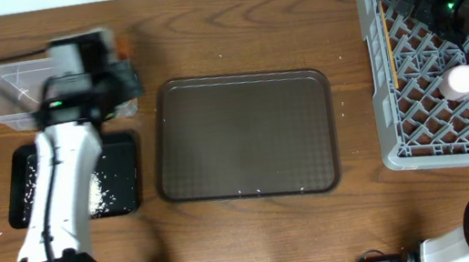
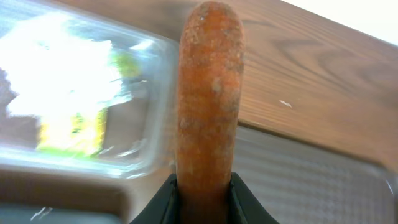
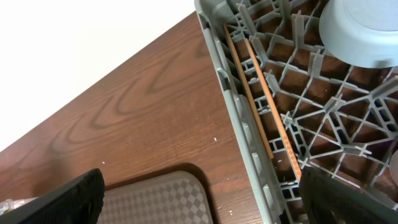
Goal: Sort waste into correct bins and load items into the dishwasher rack
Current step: 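Lift the carrot and carry it over the black rice tray, then lower the carrot onto the rice and open the left gripper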
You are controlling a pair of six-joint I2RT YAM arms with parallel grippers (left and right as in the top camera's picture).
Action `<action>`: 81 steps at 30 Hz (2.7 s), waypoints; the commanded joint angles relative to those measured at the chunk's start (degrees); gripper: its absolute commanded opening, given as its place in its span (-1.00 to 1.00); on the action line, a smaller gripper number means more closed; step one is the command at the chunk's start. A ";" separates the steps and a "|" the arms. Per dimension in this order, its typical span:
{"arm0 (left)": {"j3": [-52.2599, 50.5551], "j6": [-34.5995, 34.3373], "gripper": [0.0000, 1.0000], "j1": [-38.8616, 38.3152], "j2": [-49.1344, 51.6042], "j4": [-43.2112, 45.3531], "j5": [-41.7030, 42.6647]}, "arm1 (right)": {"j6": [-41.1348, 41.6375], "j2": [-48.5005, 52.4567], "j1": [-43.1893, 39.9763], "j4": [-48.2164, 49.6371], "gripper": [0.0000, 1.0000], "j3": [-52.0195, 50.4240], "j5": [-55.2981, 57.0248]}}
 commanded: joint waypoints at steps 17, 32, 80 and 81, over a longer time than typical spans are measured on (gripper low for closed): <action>-9.25 -33.77 -0.88 30.58 1.51 -7.34 -3.56 | 0.63 0.37 -0.37 0.02 0.99 0.31 -0.37; -21.59 -40.59 -0.77 30.80 1.55 6.67 -3.98 | 0.63 0.37 -0.37 0.02 0.98 0.31 -0.37; -21.75 -38.75 -0.31 30.80 0.00 4.07 -7.56 | 0.63 0.37 -0.37 0.02 0.98 0.31 -0.37; -21.73 -37.90 -0.31 30.80 -0.74 4.09 -5.81 | 0.63 0.37 -0.37 0.02 0.99 0.31 -0.37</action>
